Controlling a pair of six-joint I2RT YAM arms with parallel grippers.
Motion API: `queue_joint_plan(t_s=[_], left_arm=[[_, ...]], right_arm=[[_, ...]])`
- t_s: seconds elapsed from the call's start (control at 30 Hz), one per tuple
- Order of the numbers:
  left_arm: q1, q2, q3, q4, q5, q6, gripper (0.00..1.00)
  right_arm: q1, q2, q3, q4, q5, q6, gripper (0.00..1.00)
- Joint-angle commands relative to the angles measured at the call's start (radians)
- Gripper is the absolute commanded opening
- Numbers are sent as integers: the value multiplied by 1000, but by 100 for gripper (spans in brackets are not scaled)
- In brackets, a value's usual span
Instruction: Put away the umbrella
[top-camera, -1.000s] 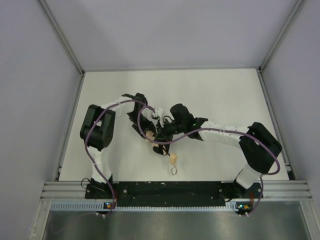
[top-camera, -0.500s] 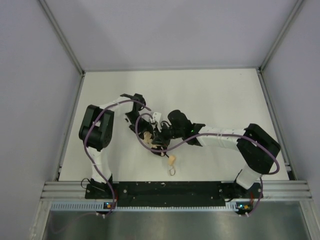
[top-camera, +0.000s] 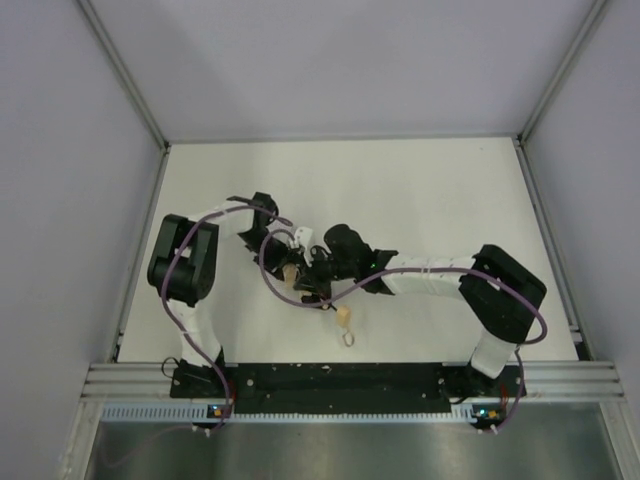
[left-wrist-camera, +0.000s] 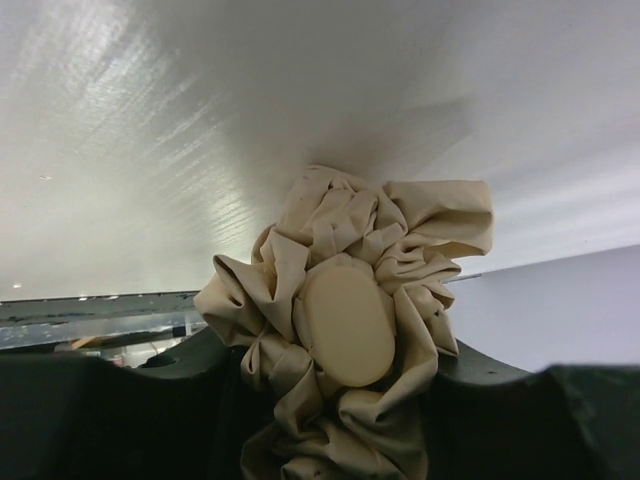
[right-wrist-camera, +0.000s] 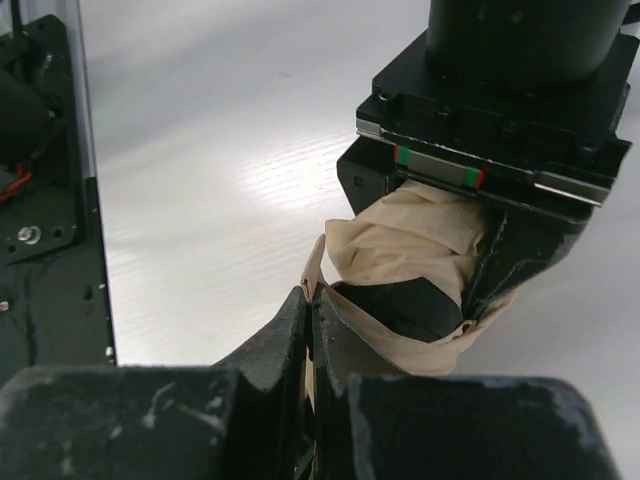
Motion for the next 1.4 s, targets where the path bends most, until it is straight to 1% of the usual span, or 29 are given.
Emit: queue_joint_plan(t_s=[0.0, 0.07, 0.13, 0.17, 0.23, 0.3, 0.33, 0.43, 0.53, 0.57, 0.67, 0.73, 0.87, 0.93, 0.97, 1.0, 1.07, 1.13, 1.17, 1.2, 1.23, 1.27, 1.37], left_arm=[[11, -16, 93, 148, 28, -138, 0], [11, 0, 139, 89, -12, -122, 0], [11, 6, 141, 75, -23, -128, 0], [12, 15, 153, 62, -31, -125, 0], [15, 35, 191, -10, -70, -108, 0], [20, 39, 195, -34, -83, -111, 0], [23, 39, 189, -37, -81, -122, 0], [31, 59, 207, -63, -94, -119, 0], [37, 88, 254, -123, -126, -98, 0], [37, 92, 259, -133, -133, -98, 0], [37, 96, 258, -129, -132, -118, 0], [37, 113, 271, -135, -129, -118, 0], [38, 125, 276, -152, -127, -118, 0], [38, 130, 275, -150, -117, -118, 0], [40, 128, 276, -156, -117, -116, 0], [40, 131, 276, -156, -120, -116, 0], [38, 135, 285, -159, -126, -113, 0], [38, 139, 291, -169, -124, -99, 0], [38, 135, 301, -169, -130, -90, 0], [38, 128, 304, -160, -133, -76, 0], [40, 119, 310, -156, -129, -58, 0], [43, 109, 319, -172, -140, -46, 0], [50, 29, 351, -169, -175, -10, 0]], right_arm=[[127, 56, 47, -52, -16, -97, 0], [127, 42, -10, -13, 72, -110, 0], [130, 51, -22, -39, 135, -147, 0], [130, 56, -31, -41, 194, -159, 0], [130, 53, -59, -30, 296, -185, 0], [133, 77, -45, -59, 342, -225, 0], [142, 94, -39, -71, 401, -253, 0], [151, 125, -25, -99, 452, -285, 0], [156, 160, -10, -139, 460, -310, 0], [171, 177, -7, -148, 491, -322, 0], [193, 217, 10, -170, 540, -342, 0], [211, 254, 45, -208, 578, -359, 3], [260, 347, 109, -281, 742, -400, 5], [273, 383, 119, -297, 773, -411, 6], [280, 401, 122, -300, 810, -414, 5], [286, 422, 136, -317, 846, -407, 2], [285, 426, 137, -328, 827, -384, 0], [286, 389, 136, -334, 748, -348, 0], [282, 330, 133, -334, 692, -312, 0], [277, 261, 123, -334, 608, -261, 2], [265, 189, 104, -328, 516, -221, 8], [260, 100, 78, -306, 440, -175, 20], [259, -127, 54, -321, 335, -53, 39]])
